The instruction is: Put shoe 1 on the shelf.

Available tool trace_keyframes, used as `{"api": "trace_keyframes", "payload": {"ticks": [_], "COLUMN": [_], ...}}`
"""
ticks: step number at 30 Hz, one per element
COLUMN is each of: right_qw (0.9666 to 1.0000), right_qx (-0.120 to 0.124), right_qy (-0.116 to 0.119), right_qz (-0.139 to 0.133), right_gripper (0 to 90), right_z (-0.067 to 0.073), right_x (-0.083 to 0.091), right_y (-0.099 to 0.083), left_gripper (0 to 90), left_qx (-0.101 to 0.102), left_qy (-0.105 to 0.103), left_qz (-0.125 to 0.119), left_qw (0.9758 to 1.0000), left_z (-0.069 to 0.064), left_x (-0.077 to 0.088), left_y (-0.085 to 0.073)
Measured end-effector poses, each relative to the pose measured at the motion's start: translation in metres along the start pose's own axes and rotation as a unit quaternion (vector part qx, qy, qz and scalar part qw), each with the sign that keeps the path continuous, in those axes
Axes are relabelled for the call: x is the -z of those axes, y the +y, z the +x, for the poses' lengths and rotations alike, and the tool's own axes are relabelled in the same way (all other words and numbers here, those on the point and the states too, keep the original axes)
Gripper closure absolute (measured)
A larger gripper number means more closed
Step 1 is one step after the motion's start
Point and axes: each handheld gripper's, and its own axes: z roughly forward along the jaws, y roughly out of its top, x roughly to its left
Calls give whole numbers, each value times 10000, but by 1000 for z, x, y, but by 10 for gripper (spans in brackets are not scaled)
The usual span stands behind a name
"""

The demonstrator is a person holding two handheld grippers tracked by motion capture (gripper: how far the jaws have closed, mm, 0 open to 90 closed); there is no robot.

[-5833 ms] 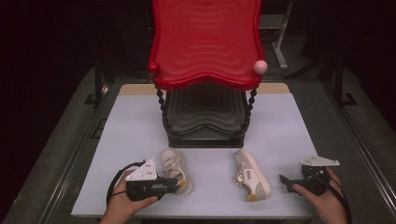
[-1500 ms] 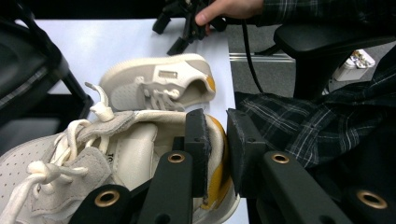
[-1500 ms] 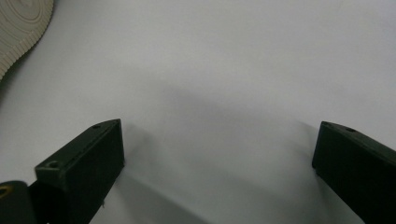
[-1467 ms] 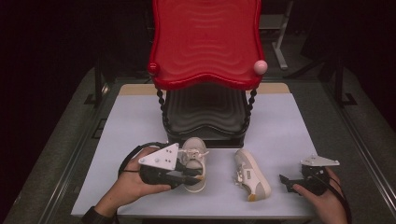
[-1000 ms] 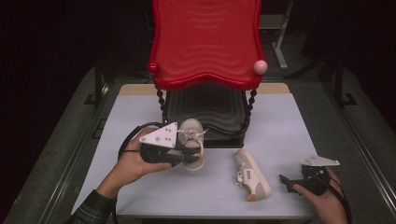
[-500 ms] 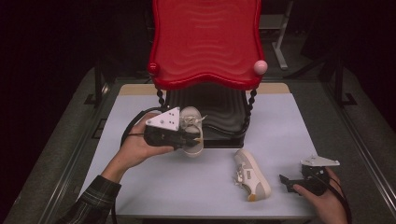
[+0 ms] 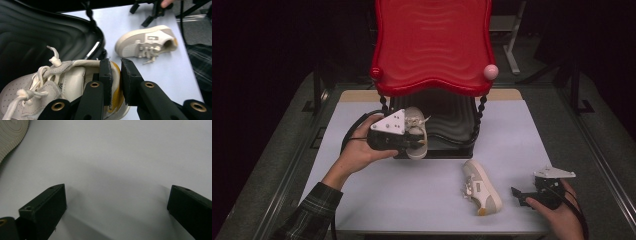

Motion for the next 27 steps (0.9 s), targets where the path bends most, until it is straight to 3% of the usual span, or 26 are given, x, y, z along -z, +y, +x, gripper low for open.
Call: {"api": "trace_keyframes", "payload": {"ticks": [8,12,14,20,23,25,27], "right_qw": [10000,10000,10000,10000,10000,10000,10000], "right_qx": [-3,-9,-7,-4,-3,-4,-4], "right_qy": [7,7,5,3,3,3,4], "right_qz": [-9,-14,-14,-15,-11,-15,-18], "right_gripper": [14,14,14,14,15,15,15], "right_z": [0,0,0,0,0,0,0], "right_x": [0,0,0,0,0,0,0], "right_y": [0,0,0,0,0,0,0], "left_gripper": [787,784,781,760,712,650,642], "left_qx": [-88,-132,-97,77,177,419,589], "left_qy": [219,194,202,154,246,288,334], "left_qz": [24,170,121,76,35,-201,-366], "left_qw": [9997,9996,9997,9998,9995,9985,9970], "left_z": [9,9,8,9,9,8,5], "left_x": [-4,-6,-7,-6,-5,-1,5], "left_y": [-4,-6,-8,-9,-10,-12,-14]}}
